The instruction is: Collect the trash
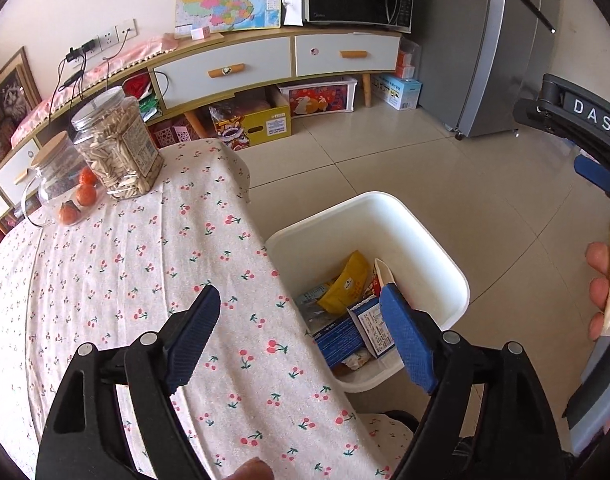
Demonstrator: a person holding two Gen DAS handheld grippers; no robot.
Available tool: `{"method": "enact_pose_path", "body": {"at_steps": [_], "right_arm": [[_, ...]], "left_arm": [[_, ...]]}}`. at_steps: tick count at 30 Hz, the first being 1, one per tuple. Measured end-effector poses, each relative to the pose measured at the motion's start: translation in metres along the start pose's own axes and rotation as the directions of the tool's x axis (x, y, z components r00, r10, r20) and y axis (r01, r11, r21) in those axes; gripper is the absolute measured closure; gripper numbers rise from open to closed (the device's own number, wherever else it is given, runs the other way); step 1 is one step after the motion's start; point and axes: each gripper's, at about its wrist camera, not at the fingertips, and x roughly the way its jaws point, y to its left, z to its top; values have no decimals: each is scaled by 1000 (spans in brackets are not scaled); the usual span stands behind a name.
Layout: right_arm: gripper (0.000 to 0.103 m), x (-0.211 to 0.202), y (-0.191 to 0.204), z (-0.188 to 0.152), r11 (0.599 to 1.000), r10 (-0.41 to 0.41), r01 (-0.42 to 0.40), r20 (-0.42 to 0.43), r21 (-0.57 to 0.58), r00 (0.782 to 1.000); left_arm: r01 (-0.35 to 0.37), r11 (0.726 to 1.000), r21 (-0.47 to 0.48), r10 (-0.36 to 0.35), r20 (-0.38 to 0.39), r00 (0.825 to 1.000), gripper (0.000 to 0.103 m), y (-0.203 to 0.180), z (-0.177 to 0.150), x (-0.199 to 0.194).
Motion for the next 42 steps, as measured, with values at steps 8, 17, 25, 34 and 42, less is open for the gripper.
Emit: {"method": "enact_pose_path", "body": {"at_steps": [8, 17, 25, 34, 42], "right_arm": [[7, -67, 52, -12, 987, -1, 39, 243, -153, 970], [7, -110, 86, -50, 973, 149, -118, 149, -199, 978], [7, -106, 120, -107, 947, 204, -193, 18, -259, 979], [7, -104, 151, -142, 913, 192, -169, 28, -372, 981], [7, -112, 160, -144, 903, 184, -135, 83, -407, 979]], "left_arm": [[-121, 991, -48, 128, 161, 979, 15, 50, -25, -67], [-195, 977, -91, 214, 319, 923, 7, 99, -54, -137], [-157, 970, -186, 201, 249, 947, 7, 146, -87, -124], [-125, 953, -277, 182, 190, 965, 7, 186, -112, -100], [-111, 952, -285, 156, 139, 978, 7, 189, -115, -86]]}}
